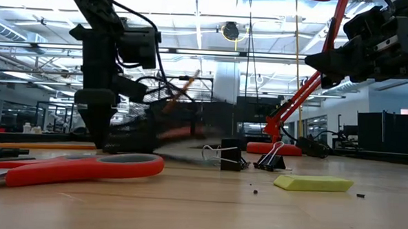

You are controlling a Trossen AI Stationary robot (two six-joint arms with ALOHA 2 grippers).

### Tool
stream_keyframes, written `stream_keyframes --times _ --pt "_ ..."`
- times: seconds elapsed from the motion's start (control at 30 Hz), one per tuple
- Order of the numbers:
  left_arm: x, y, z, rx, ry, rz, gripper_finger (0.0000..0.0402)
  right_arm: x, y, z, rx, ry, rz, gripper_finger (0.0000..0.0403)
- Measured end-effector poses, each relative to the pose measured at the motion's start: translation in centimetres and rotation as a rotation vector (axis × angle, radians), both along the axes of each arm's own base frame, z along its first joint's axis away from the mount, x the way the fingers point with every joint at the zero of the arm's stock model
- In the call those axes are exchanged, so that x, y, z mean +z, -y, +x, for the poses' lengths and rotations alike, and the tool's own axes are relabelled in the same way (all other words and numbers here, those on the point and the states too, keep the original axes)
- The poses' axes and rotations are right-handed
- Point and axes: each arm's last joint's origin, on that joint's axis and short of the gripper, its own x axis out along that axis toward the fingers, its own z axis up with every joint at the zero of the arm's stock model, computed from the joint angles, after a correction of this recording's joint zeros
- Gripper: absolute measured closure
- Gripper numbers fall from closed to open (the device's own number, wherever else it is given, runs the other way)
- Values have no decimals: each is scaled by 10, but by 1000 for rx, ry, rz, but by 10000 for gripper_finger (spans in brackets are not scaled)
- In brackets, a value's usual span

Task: Pick and place office supplies into organizer
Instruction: Adjust the black desk organizer

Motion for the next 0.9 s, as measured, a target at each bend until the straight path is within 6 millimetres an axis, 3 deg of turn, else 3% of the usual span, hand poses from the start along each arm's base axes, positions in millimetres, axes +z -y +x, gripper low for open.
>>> stream_keyframes --times 0.43,0.73,0.9 --pt "4 20 7 -59 20 54 186 2 0 0 -2 24 -12 403" --pt "50 35 42 -128 187 127 186 7 -1 0 5 68 -9 403" --pt "78 43 49 -136 181 238 186 3 -10 1 65 31 6 403"
